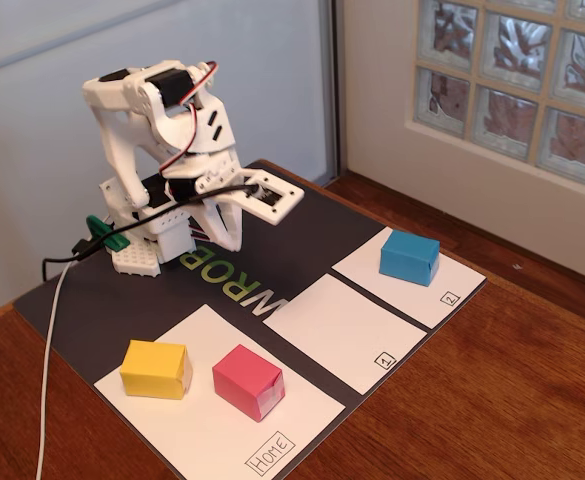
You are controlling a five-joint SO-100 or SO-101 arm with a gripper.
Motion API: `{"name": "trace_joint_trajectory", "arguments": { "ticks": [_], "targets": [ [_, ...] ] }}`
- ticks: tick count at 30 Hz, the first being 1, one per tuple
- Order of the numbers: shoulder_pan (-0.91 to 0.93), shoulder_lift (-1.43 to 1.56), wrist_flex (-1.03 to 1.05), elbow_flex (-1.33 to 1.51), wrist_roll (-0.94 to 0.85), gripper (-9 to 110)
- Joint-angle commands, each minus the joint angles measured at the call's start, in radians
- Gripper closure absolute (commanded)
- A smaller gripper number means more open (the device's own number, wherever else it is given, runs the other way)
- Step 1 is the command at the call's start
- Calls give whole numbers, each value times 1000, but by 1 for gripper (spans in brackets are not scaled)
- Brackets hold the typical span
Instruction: Move box red to home
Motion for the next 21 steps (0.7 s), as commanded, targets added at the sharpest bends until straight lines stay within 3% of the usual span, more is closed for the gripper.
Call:
{"name": "trace_joint_trajectory", "arguments": {
  "ticks": [1, 10, 21],
  "targets": [
    [-29, 126, 21, 54, 20, 102],
    [-46, 430, 124, 232, 103, 102],
    [89, 729, 175, 483, 110, 102]
  ]
}}
